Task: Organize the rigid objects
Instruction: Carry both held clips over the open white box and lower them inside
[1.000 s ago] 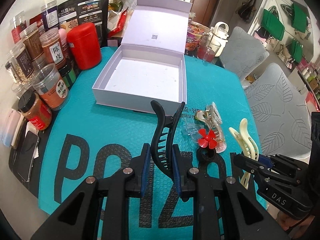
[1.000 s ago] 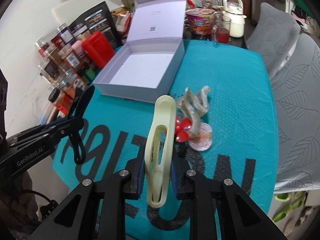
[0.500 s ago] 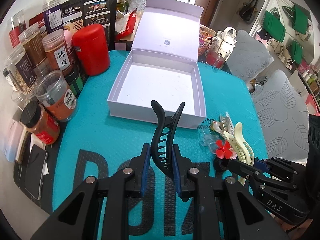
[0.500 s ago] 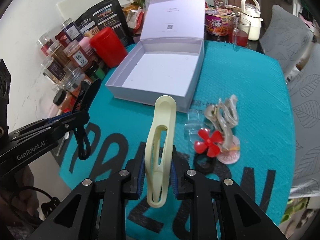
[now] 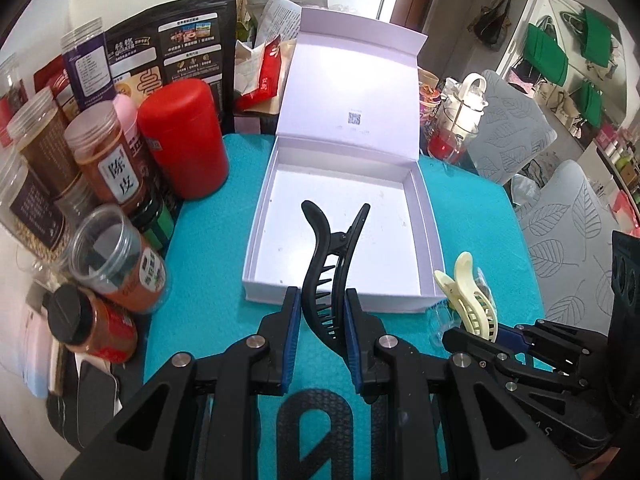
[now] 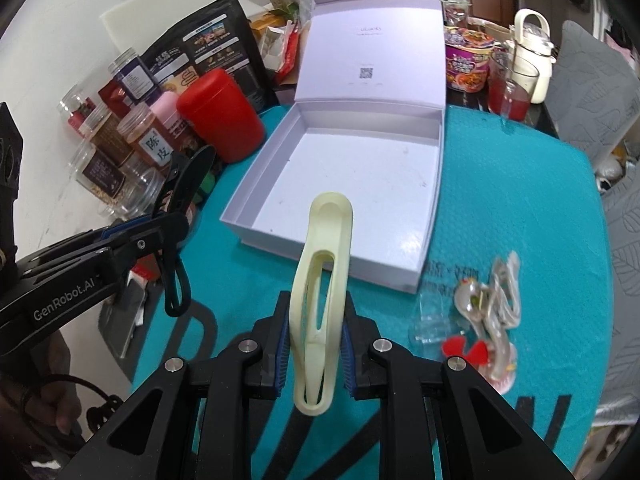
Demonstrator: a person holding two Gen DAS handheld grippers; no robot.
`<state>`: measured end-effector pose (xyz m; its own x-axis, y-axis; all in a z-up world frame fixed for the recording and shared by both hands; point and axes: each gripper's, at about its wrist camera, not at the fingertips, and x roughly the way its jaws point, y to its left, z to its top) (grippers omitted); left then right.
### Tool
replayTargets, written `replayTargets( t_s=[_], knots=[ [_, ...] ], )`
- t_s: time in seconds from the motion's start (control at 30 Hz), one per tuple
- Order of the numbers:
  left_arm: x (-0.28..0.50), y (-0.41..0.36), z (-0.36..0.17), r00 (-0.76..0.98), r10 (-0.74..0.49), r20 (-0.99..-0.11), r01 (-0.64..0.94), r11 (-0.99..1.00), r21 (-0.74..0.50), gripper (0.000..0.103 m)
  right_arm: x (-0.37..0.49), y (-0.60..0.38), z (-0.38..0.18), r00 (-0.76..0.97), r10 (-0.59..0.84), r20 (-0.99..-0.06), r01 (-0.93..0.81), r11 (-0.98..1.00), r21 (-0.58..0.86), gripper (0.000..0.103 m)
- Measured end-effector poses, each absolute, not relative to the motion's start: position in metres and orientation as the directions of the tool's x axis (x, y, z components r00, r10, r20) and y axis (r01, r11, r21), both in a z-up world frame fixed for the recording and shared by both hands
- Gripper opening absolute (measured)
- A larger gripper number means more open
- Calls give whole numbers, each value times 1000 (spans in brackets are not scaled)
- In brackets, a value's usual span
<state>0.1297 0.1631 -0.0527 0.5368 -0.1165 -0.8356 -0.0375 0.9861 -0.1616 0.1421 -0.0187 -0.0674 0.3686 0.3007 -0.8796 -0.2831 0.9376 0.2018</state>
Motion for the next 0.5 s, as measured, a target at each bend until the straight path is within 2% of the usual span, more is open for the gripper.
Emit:
replayTargets(
  t_s=[0.5],
  knots=[
    [200, 174, -55, 534, -155, -831, 35, 986, -161, 21, 206, -6, -61, 432, 261, -863, -242, 956, 168, 22]
  ],
)
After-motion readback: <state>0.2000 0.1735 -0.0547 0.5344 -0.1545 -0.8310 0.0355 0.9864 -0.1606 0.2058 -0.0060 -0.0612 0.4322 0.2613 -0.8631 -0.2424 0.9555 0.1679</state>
